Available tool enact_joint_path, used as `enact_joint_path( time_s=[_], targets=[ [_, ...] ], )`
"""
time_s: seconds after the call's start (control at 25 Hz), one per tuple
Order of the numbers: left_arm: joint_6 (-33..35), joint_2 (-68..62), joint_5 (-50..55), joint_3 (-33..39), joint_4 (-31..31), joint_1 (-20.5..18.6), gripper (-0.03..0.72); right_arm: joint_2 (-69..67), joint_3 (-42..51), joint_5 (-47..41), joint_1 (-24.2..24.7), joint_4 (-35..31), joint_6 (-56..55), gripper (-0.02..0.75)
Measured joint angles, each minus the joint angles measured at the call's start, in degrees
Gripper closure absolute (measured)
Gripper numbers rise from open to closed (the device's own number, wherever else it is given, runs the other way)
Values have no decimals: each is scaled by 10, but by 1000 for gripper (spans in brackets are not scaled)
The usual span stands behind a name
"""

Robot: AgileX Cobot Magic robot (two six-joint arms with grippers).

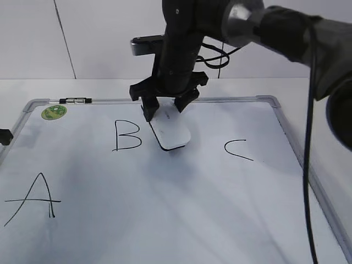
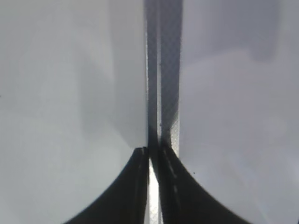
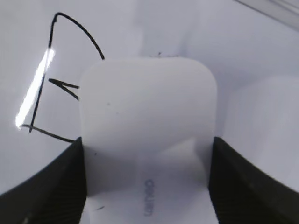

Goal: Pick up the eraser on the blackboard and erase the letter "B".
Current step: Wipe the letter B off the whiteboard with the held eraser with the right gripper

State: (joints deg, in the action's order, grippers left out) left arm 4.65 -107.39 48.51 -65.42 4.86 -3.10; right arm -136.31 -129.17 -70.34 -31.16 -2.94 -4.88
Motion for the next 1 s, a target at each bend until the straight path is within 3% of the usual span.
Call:
enact_joint_path(
  time_s=[0.44,1.0],
  targets=[
    [0,0,6,0,0,0,633,-74,-77,-4,-41,19,82,215],
    [0,0,11,-1,0,0,633,-122,-136,-21,-45,11,120,216]
  ],
)
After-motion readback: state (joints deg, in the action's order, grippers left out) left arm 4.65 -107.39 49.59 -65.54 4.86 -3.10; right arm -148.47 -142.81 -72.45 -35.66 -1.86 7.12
